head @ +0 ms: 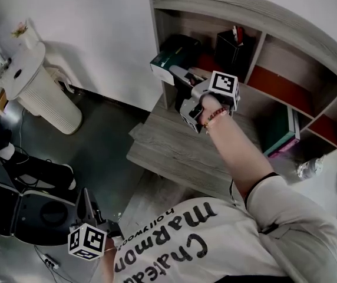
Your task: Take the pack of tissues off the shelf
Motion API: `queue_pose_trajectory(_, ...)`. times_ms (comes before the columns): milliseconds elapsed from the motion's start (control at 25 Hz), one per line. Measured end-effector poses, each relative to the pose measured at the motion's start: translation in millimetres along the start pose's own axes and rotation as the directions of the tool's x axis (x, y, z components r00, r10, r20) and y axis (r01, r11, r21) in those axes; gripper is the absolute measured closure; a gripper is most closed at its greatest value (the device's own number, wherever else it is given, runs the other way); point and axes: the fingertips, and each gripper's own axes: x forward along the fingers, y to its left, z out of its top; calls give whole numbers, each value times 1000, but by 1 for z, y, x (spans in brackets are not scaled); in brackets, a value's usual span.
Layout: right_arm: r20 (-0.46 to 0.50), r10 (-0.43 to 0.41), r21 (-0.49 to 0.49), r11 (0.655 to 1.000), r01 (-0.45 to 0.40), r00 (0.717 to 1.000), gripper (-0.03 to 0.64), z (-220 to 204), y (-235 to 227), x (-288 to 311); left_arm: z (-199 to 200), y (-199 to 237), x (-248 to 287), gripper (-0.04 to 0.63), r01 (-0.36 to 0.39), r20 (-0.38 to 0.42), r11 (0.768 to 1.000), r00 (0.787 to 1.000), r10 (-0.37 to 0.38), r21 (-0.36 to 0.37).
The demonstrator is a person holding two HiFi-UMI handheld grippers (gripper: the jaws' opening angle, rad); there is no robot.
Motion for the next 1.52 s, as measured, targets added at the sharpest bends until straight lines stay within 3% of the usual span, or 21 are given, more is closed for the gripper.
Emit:
queue_pose_trajectory(280,-19,1,-28,1000,-2,1000,316,-38,6,-25,-8,8,-19,577,30,-1,1000,1000,-30,-8)
queue_pose_trajectory(1000,-115,8,-52,999,-14,993,319,-85,7,-48,-15,-1,-29,577,65,-3,998,998,-65,-11)
queue_pose_trajectory(1240,-121,10,-71,997,-19,993,318,-119,-2,-78,-39,7,-56,577,89,27,996,996,-88,-13)
queue_pose_trajectory(1520,-127,-24,-33,999,20,992,318,-118,-8,-76,-26,-4,-44,577,97,0,995,995,-97,-16)
